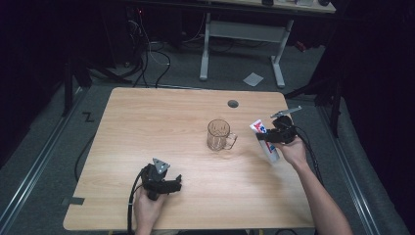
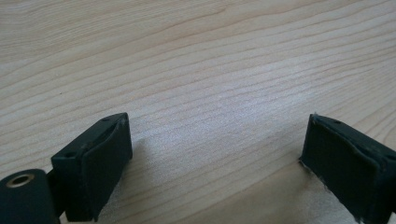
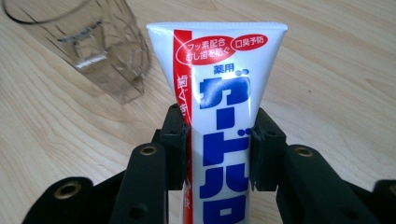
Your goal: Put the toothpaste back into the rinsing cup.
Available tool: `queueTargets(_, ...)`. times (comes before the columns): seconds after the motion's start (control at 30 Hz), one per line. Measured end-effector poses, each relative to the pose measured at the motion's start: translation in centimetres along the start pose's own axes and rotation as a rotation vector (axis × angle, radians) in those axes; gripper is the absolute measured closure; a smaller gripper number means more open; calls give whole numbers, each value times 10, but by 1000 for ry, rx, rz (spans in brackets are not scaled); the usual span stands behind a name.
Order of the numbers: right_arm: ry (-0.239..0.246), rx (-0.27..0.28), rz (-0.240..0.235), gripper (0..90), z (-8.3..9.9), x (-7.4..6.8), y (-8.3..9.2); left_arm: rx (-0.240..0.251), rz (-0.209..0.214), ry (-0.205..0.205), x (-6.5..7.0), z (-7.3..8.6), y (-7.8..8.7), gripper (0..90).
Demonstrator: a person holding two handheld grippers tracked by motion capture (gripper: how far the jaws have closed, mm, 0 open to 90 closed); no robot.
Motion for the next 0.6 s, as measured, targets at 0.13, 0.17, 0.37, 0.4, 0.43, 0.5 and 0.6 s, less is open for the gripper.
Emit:
queueTargets(0.13, 31, 29, -16, 645, -4, -9, 3, 0, -2, 2, 0, 0, 0, 88)
queueTargets(0.17, 33, 36, -22, 645, -5, -12, 4, 0, -2, 2, 0, 0, 0, 88)
queueTargets(0.37, 46, 78, -65, 643, -14, -24, 10, 0, -2, 2, 0, 0, 0, 88)
queueTargets(0.4, 53, 77, -66, 643, -15, -25, 10, 0, -2, 2, 0, 0, 0, 88)
queueTargets(0.43, 54, 78, -68, 643, -15, -26, 11, 0, -2, 2, 0, 0, 0, 88)
queueTargets(0.5, 63, 90, -78, 643, -18, -29, 12, 0, -2, 2, 0, 0, 0, 89)
queueTargets(0.6, 73, 103, -91, 643, -22, -34, 14, 0, -2, 2, 0, 0, 0, 88)
Point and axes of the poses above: each handheld gripper's, and its own axes: y roughly backward along the jaws, z roughly out of its underside, x roughly to its right, the point moved 6 cm from there along -y, roughly forward along the jaws, and after that the axes turned 6 degrees about -z, right-handed, at the moved point
